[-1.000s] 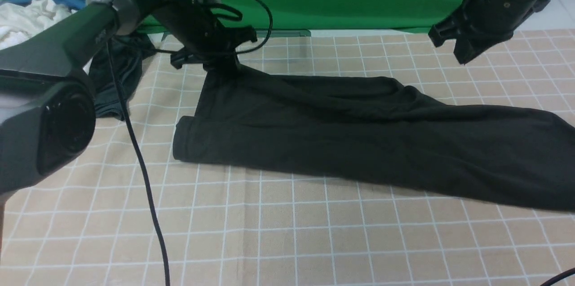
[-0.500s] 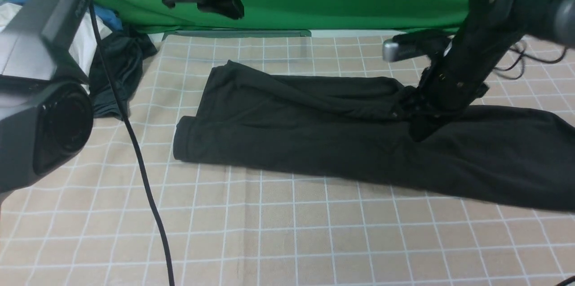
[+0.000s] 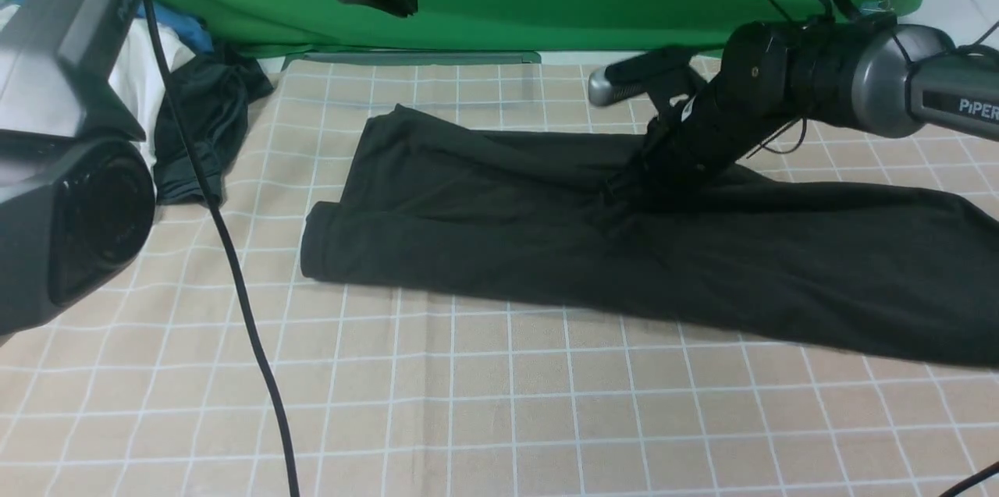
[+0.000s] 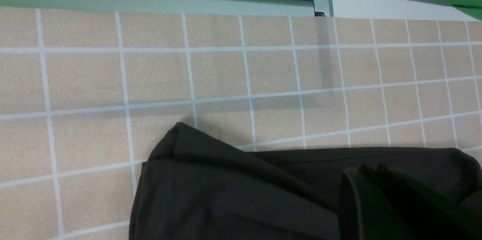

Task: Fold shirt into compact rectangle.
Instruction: 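Pull the folded dark garment lengthwise by its ends to straighten it flat on the table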

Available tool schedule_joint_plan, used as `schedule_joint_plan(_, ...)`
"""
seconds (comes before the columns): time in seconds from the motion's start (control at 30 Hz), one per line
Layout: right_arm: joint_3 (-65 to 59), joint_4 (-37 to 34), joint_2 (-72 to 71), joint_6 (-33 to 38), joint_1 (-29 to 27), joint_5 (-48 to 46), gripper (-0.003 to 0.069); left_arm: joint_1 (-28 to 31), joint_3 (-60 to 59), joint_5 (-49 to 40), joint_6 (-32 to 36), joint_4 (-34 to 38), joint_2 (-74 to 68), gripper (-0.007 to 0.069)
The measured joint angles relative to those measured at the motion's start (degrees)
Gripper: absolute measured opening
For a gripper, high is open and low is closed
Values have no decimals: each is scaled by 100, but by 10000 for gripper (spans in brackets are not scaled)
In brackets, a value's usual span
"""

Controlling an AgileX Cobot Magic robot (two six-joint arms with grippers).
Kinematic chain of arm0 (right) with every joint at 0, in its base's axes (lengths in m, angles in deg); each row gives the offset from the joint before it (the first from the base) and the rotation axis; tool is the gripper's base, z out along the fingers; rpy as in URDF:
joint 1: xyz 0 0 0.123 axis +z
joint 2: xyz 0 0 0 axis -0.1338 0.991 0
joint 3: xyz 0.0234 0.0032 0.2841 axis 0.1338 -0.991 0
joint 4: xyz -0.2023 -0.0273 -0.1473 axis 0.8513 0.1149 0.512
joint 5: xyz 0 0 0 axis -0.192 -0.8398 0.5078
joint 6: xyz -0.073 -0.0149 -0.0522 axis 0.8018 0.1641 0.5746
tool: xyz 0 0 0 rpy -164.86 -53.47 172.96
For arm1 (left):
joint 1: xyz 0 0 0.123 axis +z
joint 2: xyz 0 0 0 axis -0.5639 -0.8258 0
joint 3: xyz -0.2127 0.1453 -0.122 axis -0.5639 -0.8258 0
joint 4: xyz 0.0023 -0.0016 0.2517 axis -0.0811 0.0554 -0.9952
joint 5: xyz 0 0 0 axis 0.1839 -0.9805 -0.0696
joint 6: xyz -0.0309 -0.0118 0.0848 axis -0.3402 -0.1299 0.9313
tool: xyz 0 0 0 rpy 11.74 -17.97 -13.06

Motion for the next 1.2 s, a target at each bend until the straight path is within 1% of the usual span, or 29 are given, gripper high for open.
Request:
schedule_joint_plan(0.17, 0, 204, 6, 0, -185, 1285, 80, 0, 0, 0, 0, -293, 0, 15)
schedule_joint_plan(0.23, 54, 224, 6, 0, -328, 1387, 81, 0, 0, 0, -9, -485, -5, 15)
schedule_joint_plan(0.3, 206, 236, -10, 0, -479, 1046, 80, 0, 0, -7, -188, -584, -5, 15)
schedule_joint_plan(0.33, 298, 243, -39, 0, -554, 719, 81, 0, 0, -7, -295, -585, 3, 15)
schedule_joint_plan(0.43, 694, 266, -213, 60, -819, -365, 83, 6, -220, 6, -406, -186, 142, 15)
schedule_joint_plan(0.47, 875, 266, -326, 78, -944, -824, 83, 6, -458, 21, -401, 16, 275, 15)
schedule_joint_plan(0.5, 994, 273, -406, 83, -1028, -1043, 80, 0, -683, 20, -384, 169, 393, 15)
schedule_joint_plan(0.57, 1246, 283, -633, 97, -1253, -1809, 64, -17, -1439, 31, -378, 259, 770, 15)
schedule_joint_plan(0.63, 1385, 283, -877, 97, -1475, -2414, 38, -22, -2362, 28, -384, 159, 1231, 15)
schedule_joint_plan(0.7, 1406, 300, -1095, 97, -1648, -2836, 27, -17, -3203, -6, -391, 60, 1657, 15)
schedule_joint_plan(0.77, 1384, 329, -1301, 97, -1763, -3295, 27, -10, -3742, 14, -384, 58, 1958, 15)
schedule_joint_plan(0.87, 1272, 319, -1512, 97, -1783, -3600, 27, -89, -4026, 455, -318, 141, 2133, 16)
schedule_joint_plan(0.97, 1127, 153, -1648, 97, -1719, -3715, 27, -252, -4110, 1197, -50, 91, 2020, 17)
schedule_joint_plan(1.03, 1005, 72, -1677, 97, -1661, -3730, 27, -314, -4110, 1327, 58, 57, 1788, 17)
schedule_joint_plan(1.1, 877, 44, -1706, 97, -1612, -3737, 27, -337, -4110, 1179, 89, 5, 1573, 17)
schedule_joint_plan(1.2, 573, 31, -1795, 97, -1516, -3737, 27, -344, -4152, 439, 109, -221, 1258, 17)
